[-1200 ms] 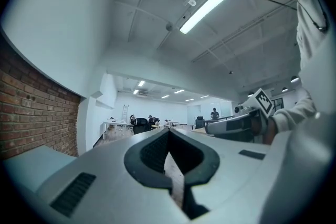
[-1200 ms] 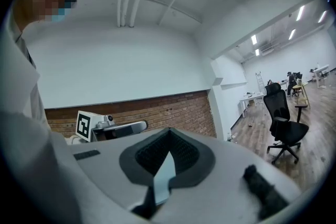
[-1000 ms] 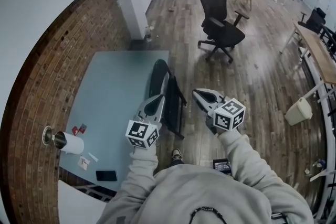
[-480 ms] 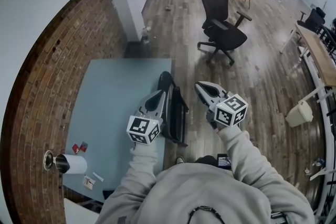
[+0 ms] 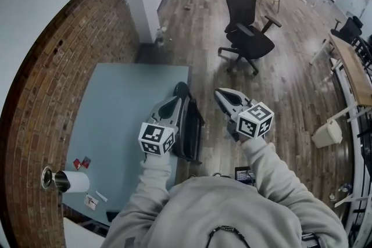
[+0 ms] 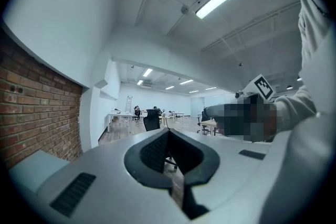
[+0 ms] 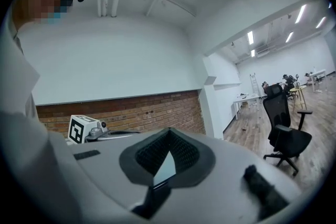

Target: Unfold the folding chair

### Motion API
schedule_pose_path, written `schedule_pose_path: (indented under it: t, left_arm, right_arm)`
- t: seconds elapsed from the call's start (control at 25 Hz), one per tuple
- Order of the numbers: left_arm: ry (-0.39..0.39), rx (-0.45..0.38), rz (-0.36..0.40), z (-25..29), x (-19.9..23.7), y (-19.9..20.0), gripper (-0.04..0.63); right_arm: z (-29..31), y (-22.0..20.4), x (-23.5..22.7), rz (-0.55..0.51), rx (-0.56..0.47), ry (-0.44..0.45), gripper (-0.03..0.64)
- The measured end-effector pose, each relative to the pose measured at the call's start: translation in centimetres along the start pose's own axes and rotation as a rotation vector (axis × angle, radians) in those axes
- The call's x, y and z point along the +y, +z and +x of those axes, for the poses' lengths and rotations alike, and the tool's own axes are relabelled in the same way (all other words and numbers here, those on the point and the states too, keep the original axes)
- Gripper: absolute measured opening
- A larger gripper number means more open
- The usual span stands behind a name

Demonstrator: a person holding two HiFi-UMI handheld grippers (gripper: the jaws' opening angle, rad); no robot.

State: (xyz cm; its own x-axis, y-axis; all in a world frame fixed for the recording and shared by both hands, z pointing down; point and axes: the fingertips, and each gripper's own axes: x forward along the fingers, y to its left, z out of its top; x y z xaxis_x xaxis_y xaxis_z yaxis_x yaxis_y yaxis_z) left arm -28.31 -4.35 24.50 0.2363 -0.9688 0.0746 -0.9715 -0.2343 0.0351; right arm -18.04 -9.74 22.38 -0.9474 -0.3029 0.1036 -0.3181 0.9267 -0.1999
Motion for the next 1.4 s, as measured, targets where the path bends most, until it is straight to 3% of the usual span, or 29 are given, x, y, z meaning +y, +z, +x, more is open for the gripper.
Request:
schedule_pose_path:
  t: [0.2,0.4,0.52,0.64,0.72,0.84,0.88,0.96,1.2,1.32,1.4]
  left_arm:
    - [0.019,0.099,0.021,0.8,1.3,-3.4,0.003]
    - [0.048,0.222,-0.037,1.2,3.1,-8.5,0.003]
    - [0.06,0.335,-0.045,1.2,4.2,-12.6,0.003]
    - [0.094,0.421,-0.099,1.4,5.7,-15.8,0.003]
    - [0.112,0.488,-0.082,1.6,6.5,-17.6,0.003]
    - [0.105,0.599,-0.023,1.4,6.4,-19.7,0.079]
    - [0.097,0.625,-0.037,1.6,6.4,-20.5,0.134]
    - [0.076,0.664,-0.098,2.3,6.4,-22.6,0.234]
    - [0.062,0.774,-0.248,2.7,6.8,-28.4,0.298]
    - [0.094,0.786,-0.258,2.9,7.6,-29.3,0.371]
    - [0.071,0.804,-0.258,3.3,7.3,-29.8,0.373]
  right_arm:
    - [2.3,-3.1,-1.5,0.042,0.06,0.0,0.006]
    - [4.9,-7.9,-3.5,0.098,0.135,-0.017,0.006]
    - [6.1,-11.8,-5.0,0.163,0.182,-0.055,0.008]
    - [7.0,-16.6,-7.1,0.228,0.25,-0.11,0.008]
    - [7.8,-20.5,-8.3,0.276,0.308,-0.136,0.008]
    - [8.7,-27.1,-8.7,0.336,0.423,-0.165,0.011]
    - [9.1,-29.3,-8.8,0.351,0.464,-0.171,0.037]
    - [10.4,-33.7,-9.1,0.391,0.539,-0.176,0.159]
    - [14.4,-45.1,-8.7,0.458,0.746,-0.203,0.269]
    - [16.1,-48.5,-8.2,0.488,0.806,-0.217,0.284]
    - [16.8,-49.7,-8.4,0.494,0.845,-0.239,0.285]
